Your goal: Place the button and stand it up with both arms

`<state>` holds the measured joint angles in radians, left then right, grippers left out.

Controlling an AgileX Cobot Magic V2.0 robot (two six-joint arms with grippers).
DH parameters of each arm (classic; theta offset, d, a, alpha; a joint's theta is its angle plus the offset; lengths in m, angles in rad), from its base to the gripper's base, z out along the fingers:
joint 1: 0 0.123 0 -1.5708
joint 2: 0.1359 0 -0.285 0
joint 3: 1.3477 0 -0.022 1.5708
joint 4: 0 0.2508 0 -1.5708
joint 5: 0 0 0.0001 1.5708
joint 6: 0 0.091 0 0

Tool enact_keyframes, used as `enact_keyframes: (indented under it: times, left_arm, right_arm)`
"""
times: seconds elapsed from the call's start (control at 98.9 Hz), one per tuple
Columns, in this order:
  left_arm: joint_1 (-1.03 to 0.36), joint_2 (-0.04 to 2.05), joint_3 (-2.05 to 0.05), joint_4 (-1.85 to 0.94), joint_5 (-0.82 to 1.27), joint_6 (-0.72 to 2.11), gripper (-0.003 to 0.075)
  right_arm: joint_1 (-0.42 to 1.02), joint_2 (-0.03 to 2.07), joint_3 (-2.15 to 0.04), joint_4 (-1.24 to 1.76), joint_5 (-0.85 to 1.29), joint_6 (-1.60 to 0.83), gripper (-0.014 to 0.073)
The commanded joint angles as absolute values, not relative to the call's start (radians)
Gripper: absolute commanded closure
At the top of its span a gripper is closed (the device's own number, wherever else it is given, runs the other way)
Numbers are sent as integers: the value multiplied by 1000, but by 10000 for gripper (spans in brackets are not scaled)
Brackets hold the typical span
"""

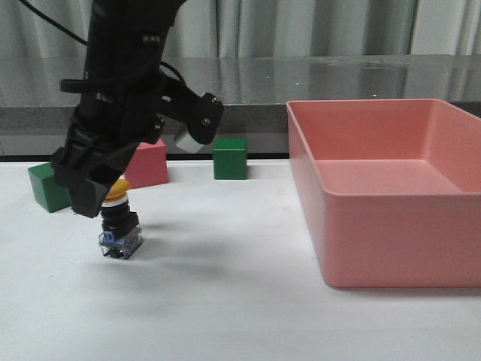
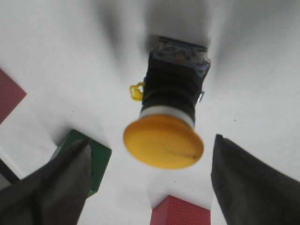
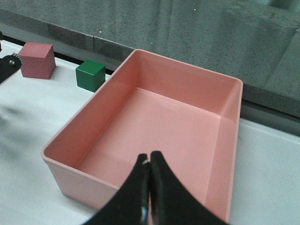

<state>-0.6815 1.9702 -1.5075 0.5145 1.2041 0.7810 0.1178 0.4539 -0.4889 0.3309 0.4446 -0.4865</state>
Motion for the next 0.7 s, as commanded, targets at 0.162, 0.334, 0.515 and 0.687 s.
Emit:
enact_keyframes:
  times: [0.162,0.334,0.515,0.687]
  left_arm:
    - [-569,1784,-1534,574,1276,752,269]
    - [-433,1685,-1534,570,1274,580,587]
    - [-287,1566,-1534,444,1203,509,740]
    - [-167,1445,-1528,239,990,492,740]
  right_arm:
    - [111,457,-516,337,381,-485,654]
    - [111,457,-516,337,381,-485,654]
    - [111,457,-516,337,381,-485,654]
    - [111,457,-516,337,381,-485,654]
